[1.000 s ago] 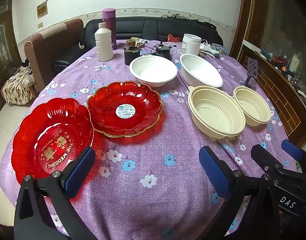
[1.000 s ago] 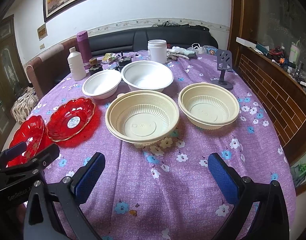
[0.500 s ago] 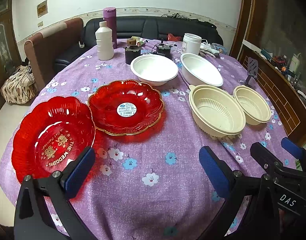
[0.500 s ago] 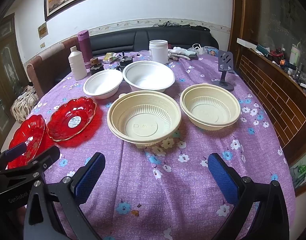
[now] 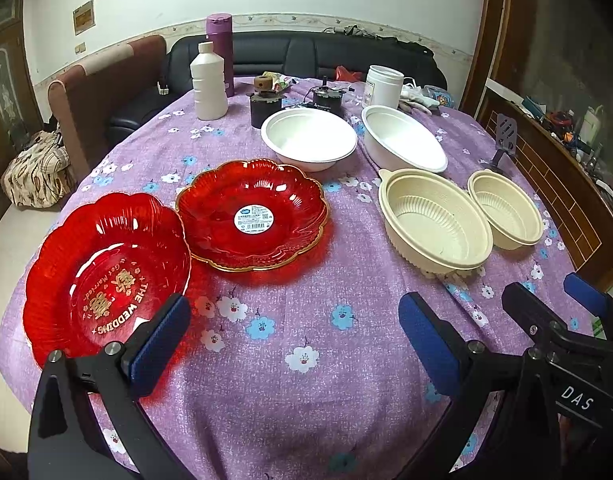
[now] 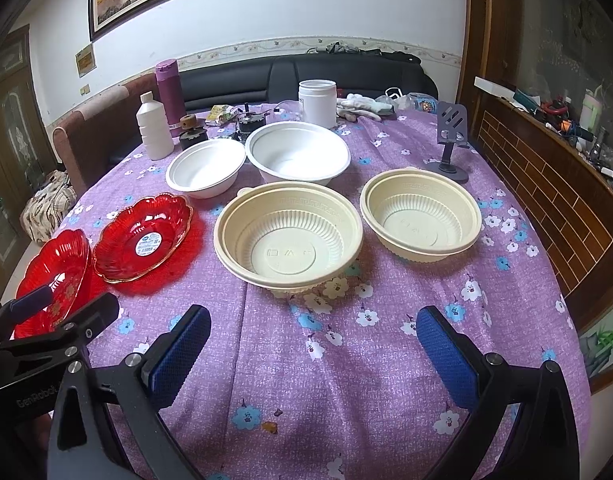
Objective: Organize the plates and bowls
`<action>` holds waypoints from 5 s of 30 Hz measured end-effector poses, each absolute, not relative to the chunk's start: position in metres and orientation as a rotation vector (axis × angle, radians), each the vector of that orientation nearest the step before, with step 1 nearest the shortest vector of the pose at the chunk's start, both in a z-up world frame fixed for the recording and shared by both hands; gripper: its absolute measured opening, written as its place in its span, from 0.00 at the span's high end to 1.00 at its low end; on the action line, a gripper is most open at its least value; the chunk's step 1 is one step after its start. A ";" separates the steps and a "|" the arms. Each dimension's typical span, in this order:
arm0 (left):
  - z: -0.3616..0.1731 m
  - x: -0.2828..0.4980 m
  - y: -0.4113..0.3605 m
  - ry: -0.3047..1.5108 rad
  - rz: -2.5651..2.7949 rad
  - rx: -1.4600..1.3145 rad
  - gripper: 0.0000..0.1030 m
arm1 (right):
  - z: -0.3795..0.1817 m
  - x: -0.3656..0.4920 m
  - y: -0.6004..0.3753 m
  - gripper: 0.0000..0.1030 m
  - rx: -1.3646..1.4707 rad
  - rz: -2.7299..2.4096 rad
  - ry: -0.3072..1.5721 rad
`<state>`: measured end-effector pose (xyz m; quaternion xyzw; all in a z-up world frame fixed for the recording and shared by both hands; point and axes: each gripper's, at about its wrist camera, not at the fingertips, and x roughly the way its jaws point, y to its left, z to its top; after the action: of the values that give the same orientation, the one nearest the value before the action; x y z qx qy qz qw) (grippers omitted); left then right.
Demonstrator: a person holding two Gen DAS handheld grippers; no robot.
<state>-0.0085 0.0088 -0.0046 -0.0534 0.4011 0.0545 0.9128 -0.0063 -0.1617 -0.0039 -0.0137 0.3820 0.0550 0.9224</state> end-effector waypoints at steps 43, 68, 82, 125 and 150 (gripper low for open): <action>-0.026 -0.063 0.238 0.873 0.491 -0.355 0.11 | -0.030 0.031 0.000 0.22 0.176 0.650 1.056; -0.034 -0.064 0.246 0.851 0.498 -0.376 0.79 | -0.041 0.040 0.075 0.93 0.049 0.657 1.054; -0.062 -0.061 0.256 0.985 0.483 -0.384 0.61 | -0.060 0.040 0.075 0.60 0.062 0.726 1.098; -0.060 0.163 0.128 1.226 0.109 -0.126 0.77 | -0.079 0.155 -0.040 0.92 0.310 0.388 1.167; 0.029 0.001 0.198 0.880 0.262 -0.275 0.79 | 0.009 0.046 0.027 0.92 0.164 0.632 0.935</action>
<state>0.0012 0.1977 0.0289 -0.1322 0.4235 0.1260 0.8873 0.0457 0.0270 0.0088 0.0777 0.4427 0.2992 0.8417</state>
